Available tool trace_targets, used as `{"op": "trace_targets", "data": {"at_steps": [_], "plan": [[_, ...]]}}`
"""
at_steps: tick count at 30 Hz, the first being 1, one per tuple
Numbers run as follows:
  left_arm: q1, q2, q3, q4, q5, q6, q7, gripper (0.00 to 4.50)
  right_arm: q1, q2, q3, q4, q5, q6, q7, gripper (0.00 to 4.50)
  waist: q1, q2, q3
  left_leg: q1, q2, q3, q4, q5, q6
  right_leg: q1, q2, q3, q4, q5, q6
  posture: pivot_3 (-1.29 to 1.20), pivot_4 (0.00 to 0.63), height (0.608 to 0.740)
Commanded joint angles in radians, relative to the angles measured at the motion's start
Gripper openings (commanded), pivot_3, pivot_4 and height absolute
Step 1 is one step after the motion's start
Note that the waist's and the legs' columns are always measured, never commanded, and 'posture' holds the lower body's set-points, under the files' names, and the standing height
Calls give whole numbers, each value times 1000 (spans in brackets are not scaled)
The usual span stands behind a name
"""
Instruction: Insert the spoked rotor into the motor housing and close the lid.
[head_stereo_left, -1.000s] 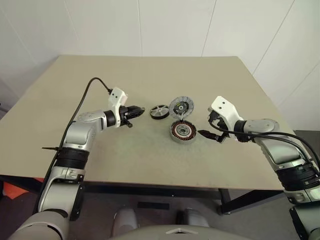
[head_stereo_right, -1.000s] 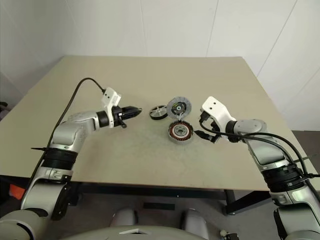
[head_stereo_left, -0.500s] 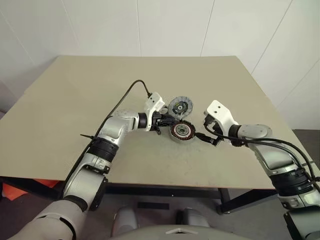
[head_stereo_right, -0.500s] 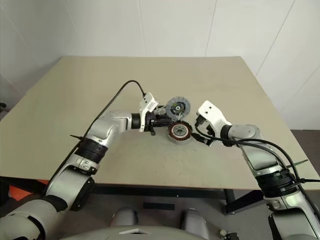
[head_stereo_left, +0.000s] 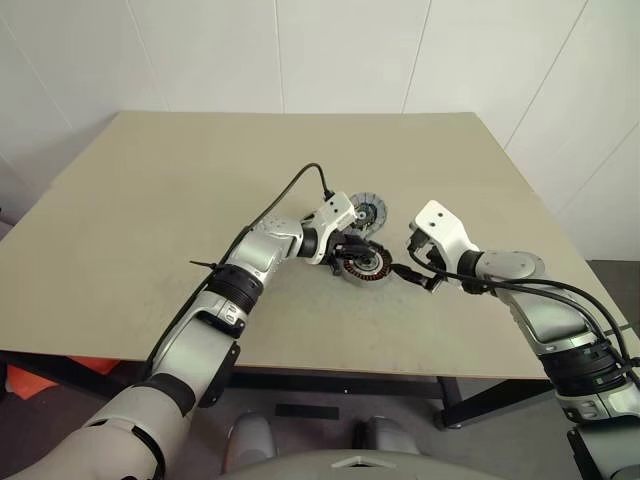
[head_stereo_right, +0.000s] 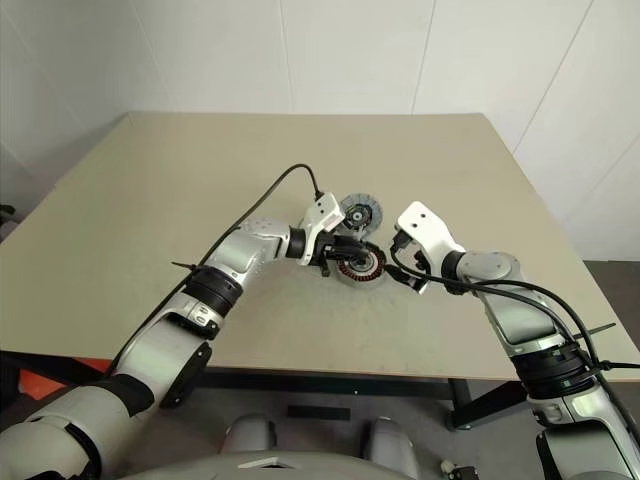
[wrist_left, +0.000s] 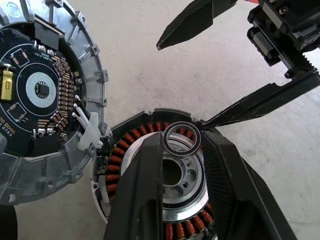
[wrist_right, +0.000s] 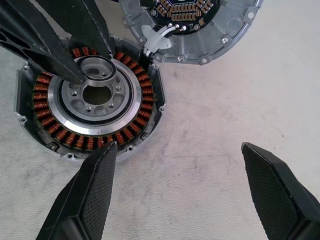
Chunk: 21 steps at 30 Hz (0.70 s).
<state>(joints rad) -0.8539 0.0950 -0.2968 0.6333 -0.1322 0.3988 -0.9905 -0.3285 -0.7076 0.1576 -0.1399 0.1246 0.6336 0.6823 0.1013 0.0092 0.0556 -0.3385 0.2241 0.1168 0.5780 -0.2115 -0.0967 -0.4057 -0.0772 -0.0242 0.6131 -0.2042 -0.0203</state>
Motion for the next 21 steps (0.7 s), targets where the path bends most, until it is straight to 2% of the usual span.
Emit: {"op": "trace_targets", "data": {"at_steps": [1, 21], "plan": [[4, 5, -8, -17, 19, -22, -10, 782, -7, -2, -37, -37, -4, 3, -9, 4500, 0, 0, 0, 0, 0, 0, 0, 0, 0, 0, 0, 0, 0, 0, 0, 0, 0, 740], [31, -8, -20, -28, 69, -39, 7, 782, -20, 6, -31, -37, -4, 3, -16, 4500, 0, 0, 0, 0, 0, 0, 0, 0, 0, 0, 0, 0, 0, 0, 0, 0, 0, 740]]}}
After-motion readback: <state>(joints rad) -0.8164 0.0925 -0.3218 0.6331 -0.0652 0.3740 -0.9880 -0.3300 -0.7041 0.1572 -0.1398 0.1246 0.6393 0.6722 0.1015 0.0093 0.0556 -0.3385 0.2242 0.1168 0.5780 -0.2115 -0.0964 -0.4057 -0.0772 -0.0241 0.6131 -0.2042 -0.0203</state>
